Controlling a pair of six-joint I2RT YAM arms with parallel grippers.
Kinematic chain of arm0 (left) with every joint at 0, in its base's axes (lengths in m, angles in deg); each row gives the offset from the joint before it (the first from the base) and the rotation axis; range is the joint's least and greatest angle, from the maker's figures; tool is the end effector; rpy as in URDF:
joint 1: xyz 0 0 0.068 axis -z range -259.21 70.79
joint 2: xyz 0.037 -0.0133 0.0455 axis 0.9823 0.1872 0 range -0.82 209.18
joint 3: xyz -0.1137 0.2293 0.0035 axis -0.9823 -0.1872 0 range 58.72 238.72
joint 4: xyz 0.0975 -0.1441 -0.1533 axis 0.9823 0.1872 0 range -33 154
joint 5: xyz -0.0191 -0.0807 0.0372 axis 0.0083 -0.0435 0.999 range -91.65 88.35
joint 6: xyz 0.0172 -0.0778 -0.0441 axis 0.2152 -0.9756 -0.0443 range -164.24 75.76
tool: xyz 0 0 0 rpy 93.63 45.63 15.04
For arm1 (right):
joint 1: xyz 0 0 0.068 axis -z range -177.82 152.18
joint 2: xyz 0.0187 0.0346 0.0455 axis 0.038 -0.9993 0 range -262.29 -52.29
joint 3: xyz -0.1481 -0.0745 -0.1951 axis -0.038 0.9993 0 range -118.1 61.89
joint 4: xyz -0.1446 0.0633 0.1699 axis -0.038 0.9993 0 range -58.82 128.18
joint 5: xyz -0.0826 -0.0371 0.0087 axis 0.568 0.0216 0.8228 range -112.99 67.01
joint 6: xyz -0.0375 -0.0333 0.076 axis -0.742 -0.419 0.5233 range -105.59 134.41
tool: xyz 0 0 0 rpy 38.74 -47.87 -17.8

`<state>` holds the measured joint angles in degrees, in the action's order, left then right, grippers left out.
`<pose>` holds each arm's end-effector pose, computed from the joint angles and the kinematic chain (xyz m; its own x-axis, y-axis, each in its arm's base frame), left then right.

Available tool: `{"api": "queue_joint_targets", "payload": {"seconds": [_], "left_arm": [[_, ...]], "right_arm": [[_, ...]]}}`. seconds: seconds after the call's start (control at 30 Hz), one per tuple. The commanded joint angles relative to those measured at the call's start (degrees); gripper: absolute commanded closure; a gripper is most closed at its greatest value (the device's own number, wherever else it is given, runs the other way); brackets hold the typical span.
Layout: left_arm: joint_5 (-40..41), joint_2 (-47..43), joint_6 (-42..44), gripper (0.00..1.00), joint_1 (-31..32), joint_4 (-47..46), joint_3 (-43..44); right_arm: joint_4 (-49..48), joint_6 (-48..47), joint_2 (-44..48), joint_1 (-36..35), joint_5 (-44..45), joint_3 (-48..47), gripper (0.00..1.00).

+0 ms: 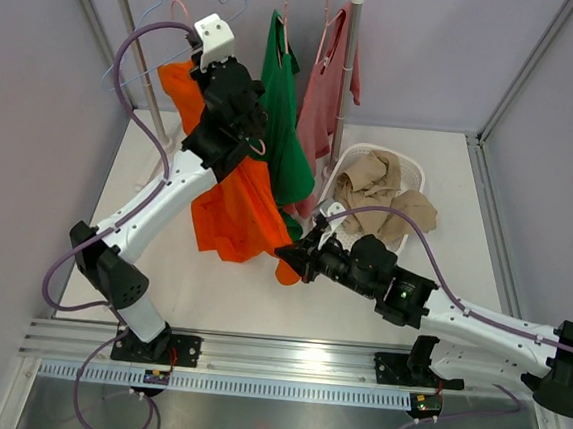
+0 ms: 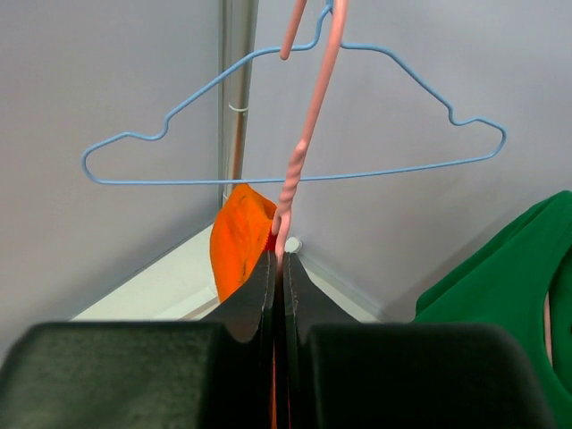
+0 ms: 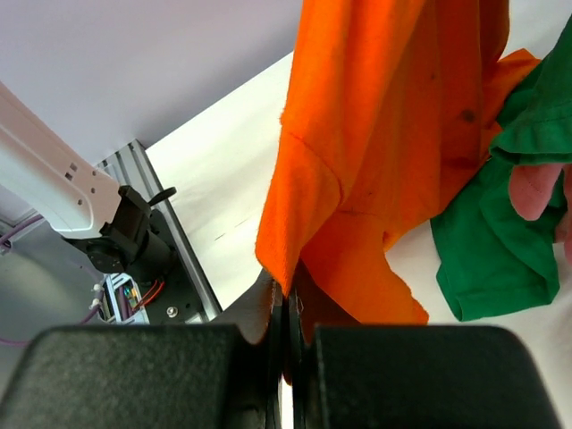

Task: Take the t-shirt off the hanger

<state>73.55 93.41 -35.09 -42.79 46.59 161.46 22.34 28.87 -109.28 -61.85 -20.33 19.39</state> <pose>0.3122 -0.1323 0.4810 0.1647 -0.0711 -0.9838 -0.6184 0.7696 -0.1591 0.1182 0.2336 0.3098 -0.2608 0.0339 -0.9648 -0.8393 0.4859 0.2440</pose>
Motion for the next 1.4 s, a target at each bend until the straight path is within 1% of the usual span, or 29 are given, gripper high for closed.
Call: {"api": "queue_joint_targets", "payload": {"seconds": [0.0,0.03,0.07,0.13,0.17,0.2,0.27,0.3,0.37,0.4,0.53,0.57,0.6,0.63,0.73,0.8,0.83,0.87,0.9,0.93,0.97,1.03,1.07,1.1,1.2,1.27,1.3,1.33,1.37], "left_arm": [[-3.64,-3.7,-5.34,1.0,-1.18,2.47,3.61],[-4.61,-4.93,-7.63,1.0,-0.66,6.25,3.17],[-5.58,-8.42,-11.57,1.0,-0.04,11.59,2.21],[-12.06,-13.09,-15.89,1.0,1.54,19.07,-2.88],[-16.27,-18.16,-22.96,1.0,1.63,27.38,-4.29],[-24.84,-20.82,-25.64,1.0,1.55,29.55,-8.3],[-34.28,-26.36,-28.73,1.0,1.54,30.63,-13.68],[-41.38,-30.82,-29.7,1.0,1.37,31.59,-15.97],[-48.18,-33.93,-31.2,1.0,1.11,36.57,-18.53],[-52.48,-36.73,-31.64,1.0,1.1,37.91,-19.06],[-56.56,-42.11,-30.86,1.0,1.1,42.49,-20.47],[-57.18,-43.07,-28.68,1.0,1.1,42.93,-20.56],[-57.53,-44.65,-27.7,0.98,1.1,43.2,-20.47],[-57.36,-45.19,-26.91,0.96,1.1,43.29,-20.3],[-55.78,-45.63,-23.13,0.95,1.02,44.08,-19.07],[-53.59,-44.76,-20.67,0.99,0.67,44.52,-17.93],[-52.79,-44.32,-20.14,1.0,0.4,44.34,-17.75],[-51.66,-43.44,-19.87,1.0,0.05,43.99,-17.92],[-52.34,-43.17,-19.78,1.0,-1.17,43.38,-18.27],[-55.48,-42.56,-20.13,1.0,-2.57,42.24,-19.15],[-56.56,-42.47,-20.57,1.0,-3.02,41.36,-19.15],[-57.09,-42.56,-21.36,1.0,-3.46,38.47,-21.96],[-56.75,-42.9,-21.45,1.0,-3.9,37.58,-23.01],[-56.65,-43.08,-21.54,1.0,-4.08,36.79,-24.94],[-57.71,-42.91,-21.54,1.0,-4.87,33.71,-26.97],[-58.76,-42.47,-21.1,1.0,-5.22,31.17,-28.03],[-59.2,-41.86,-20.75,1.0,-5.31,30.2,-28.29],[-59.64,-41.59,-20.4,1.0,-5.4,27.84,-28.47],[-60.16,-41.15,-20.48,1.0,-5.75,26.69,-28.38]], "right_arm": [[-1.88,0.84,-1.8,-1.27,0.68,-0.91,1.0],[-1.97,0.49,-2.42,-1.27,1.55,-1.7,1.0],[-1.71,-0.21,-3.99,-1.27,2.52,-2.75,1.0],[-0.13,-1.27,-5.84,-1.27,4.28,-6.79,1.0],[0.66,-2.41,-7.68,-1.19,5.07,-8.46,1.0],[1.36,-2.68,-8.57,-1.18,5.77,-11.61,1.0],[3.38,-4.34,-11.28,-1.1,6.4,-15.05,1.0],[4.7,-4.87,-12.43,-0.92,6.83,-19.16,1.0],[8.48,-6.01,-15.77,-0.4,7.19,-23.31,1.0],[12.32,-6.19,-16.65,0.13,6.93,-26.72,1.0],[14.29,-4.97,-18.07,2.23,4.2,-29.31,1.0],[14.46,-4.44,-17.89,2.33,4.11,-29.13,1.0],[14.73,-4.26,-16.93,2.5,4.55,-28.61,1.0],[14.9,-4.26,-16.23,2.59,4.81,-28.25,1.0],[17.36,-4.26,-13.07,2.59,6.22,-28.25,1.0],[20.86,-4.88,-11.66,2.59,6.4,-30.79,1.0],[22.97,-5.31,-11.13,2.59,6.31,-32.54,1.0],[25.69,-5.58,-11.3,2.59,6.31,-37.78,1.0],[30.76,-5.84,-11.56,2.59,6.22,-40.7,1.0],[32.9,-6.54,-11.56,2.59,6.31,-45.6,1.0],[34.49,-6.81,-11.48,2.59,6.57,-47.83,1.0],[38.45,-8.12,-11.04,2.59,7.8,-51.96,1.0],[39.77,-8.74,-11.12,2.59,7.11,-56.33,1.0],[42.74,-9.35,-11.38,2.59,6.75,-58.73,1.0],[47.49,-11.2,-12.88,2.59,6.92,-67.34,1.0],[49.17,-13.48,-14.11,2.59,9.81,-72.86,1.0],[50.84,-14.01,-14.81,2.59,12.7,-74.81,1.0],[51.72,-16.98,-16.12,2.68,14.2,-76.57,1.0],[53.38,-17.7,-17.0,2.94,16.39,-80.51,1.0]]}}
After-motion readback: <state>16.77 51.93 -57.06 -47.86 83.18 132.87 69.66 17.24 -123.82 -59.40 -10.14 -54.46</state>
